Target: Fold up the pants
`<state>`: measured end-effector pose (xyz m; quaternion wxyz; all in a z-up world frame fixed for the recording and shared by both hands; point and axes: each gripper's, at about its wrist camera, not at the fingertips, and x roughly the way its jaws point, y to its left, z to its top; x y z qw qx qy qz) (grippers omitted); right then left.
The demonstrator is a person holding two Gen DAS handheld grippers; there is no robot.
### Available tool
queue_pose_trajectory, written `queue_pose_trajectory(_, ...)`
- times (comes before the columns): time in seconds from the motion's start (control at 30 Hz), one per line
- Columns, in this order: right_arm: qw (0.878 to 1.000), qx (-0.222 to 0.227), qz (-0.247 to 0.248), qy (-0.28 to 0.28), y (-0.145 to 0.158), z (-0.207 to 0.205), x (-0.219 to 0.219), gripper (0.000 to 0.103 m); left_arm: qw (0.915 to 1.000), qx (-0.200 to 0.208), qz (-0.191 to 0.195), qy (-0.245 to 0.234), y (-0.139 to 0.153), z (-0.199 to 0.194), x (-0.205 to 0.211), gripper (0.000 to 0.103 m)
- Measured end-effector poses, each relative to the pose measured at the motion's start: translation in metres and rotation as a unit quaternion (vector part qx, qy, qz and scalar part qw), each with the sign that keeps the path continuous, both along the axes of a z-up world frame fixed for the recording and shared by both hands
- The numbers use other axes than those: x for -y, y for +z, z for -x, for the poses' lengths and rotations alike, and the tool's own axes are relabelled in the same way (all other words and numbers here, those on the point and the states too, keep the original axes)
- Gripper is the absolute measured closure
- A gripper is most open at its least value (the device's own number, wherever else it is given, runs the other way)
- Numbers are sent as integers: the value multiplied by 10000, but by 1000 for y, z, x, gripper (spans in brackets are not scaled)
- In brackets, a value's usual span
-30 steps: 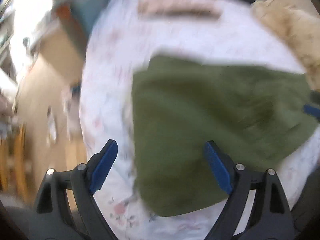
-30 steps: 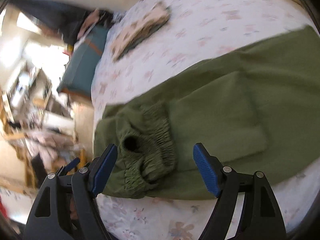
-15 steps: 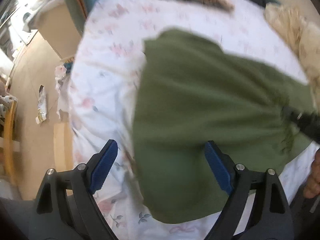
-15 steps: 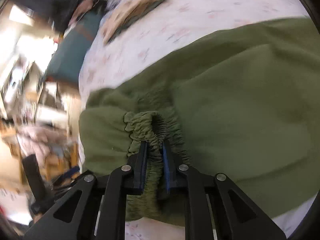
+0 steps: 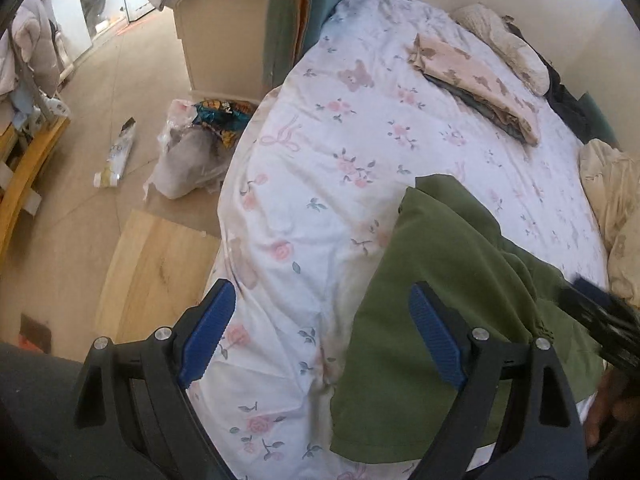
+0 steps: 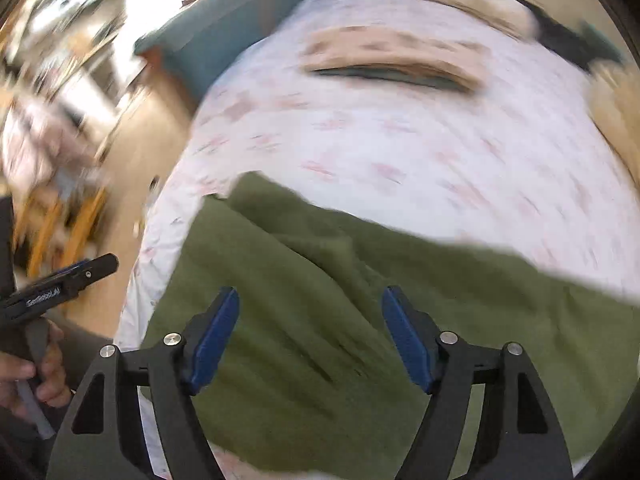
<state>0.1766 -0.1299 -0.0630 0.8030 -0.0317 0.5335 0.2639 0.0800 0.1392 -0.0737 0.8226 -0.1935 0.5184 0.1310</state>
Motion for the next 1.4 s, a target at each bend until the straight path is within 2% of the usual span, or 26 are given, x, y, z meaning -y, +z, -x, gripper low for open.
queue_pose_trajectory(0.1, 9990, -188, 155, 378, -26, -25, -42, 32, 9999, 72, 68, 54, 2, 1, -4, 17)
queue_pose_trajectory(0.13, 9986, -309, 153, 390, -38, -32, -51, 41, 9999, 73, 72, 37, 3, 2, -2, 17)
queue_pose_trajectory(0.17, 9978, -471, 151, 437, -52, -37, -59, 96, 9999, 72, 81, 20, 4, 3, -3, 17)
queue_pose_trajectory(0.2, 9959, -685, 221, 551, -66, -41, -66, 103, 9999, 75, 101, 26, 4, 3, -5, 17)
queue_pose_trajectory(0.27, 9961, -598, 266, 584, -66, -46, -74, 103, 9998, 71, 187, 64, 3, 3, -8, 17)
queue_pose_trajectory(0.37, 9995, -161, -108, 230, -47, -63, -77, 103, 9995, 63, 277, 119, 1, 1, -10, 17)
queue_pose_trajectory(0.4, 9997, -23, -79, 214, -46, -67, -79, 103, 9995, 49, 306, 111, 1, -1, -9, 17)
queue_pose_trajectory(0.43, 9994, 120, 162, 264, -50, -69, -84, 103, 9994, 33, 341, 89, 0, -3, -8, 17)
queue_pose_trajectory(0.47, 9989, 60, 330, 336, -59, -70, -88, 102, 9994, 29, 348, 69, 0, -4, -7, 17)
queue_pose_trajectory(0.53, 9978, -276, 361, 491, -74, -70, -89, 102, 9995, 23, 302, 5, 1, -6, -2, 17)
queue_pose_trajectory(0.57, 9976, -300, 354, 515, -73, -70, -88, 100, 9996, 13, 298, -22, 0, -7, 0, 17)
queue_pose_trajectory(0.6, 9983, -214, 240, 488, -65, -65, -81, 96, 9994, 12, 330, -52, 0, -7, 3, 17)
queue_pose_trajectory(0.73, 9995, 36, -282, 159, -22, -38, -34, 95, 9990, -9, 319, -305, -2, -6, 19, 17)
queue_pose_trajectory(0.83, 9996, 29, -277, -56, -8, -12, -7, 95, 9977, -16, 407, -541, -7, -6, 33, 17)
queue_pose_trajectory(0.9, 9990, -252, -305, -226, -15, 4, 11, 95, 9970, -5, 262, -722, -8, -6, 45, 17)
queue_pose_trajectory(0.97, 9974, -545, -215, -415, -34, 17, 24, 95, 9953, -87, 21, -967, -14, -8, 60, 17)
queue_pose_trajectory(1.03, 9952, -724, 124, -652, -64, 20, 32, 95, 9939, -161, -21, -1089, -20, -8, 70, 17)
queue_pose_trajectory(1.07, 9932, -836, 214, -777, -86, 18, 33, 100, 9932, -201, -45, -1149, -23, -9, 77, 17)
queue_pose_trajectory(1.13, 9885, -1030, -27, -1103, -110, 15, 40, 103, 9920, -204, -91, -1241, -25, -10, 86, 17)
queue_pose_trajectory(1.2, 9852, -1062, -259, -1322, -116, 11, 43, 103, 9904, -160, -261, -1351, -23, -11, 98, 17)
queue_pose_trajectory(1.3, 9832, -1070, -569, -1364, -99, 15, 55, 103, 9889, -38, -365, -1442, -17, -12, 111, 17)
queue_pose_trajectory(1.33, 9829, -964, -725, -1392, -88, 20, 65, 102, 9883, 3, -376, -1477, -16, -12, 116, 17)
queue_pose_trajectory(1.4, 9766, -761, -981, -1753, -66, 34, 96, 78, 9863, 37, -408, -1597, -16, -15, 127, 17)
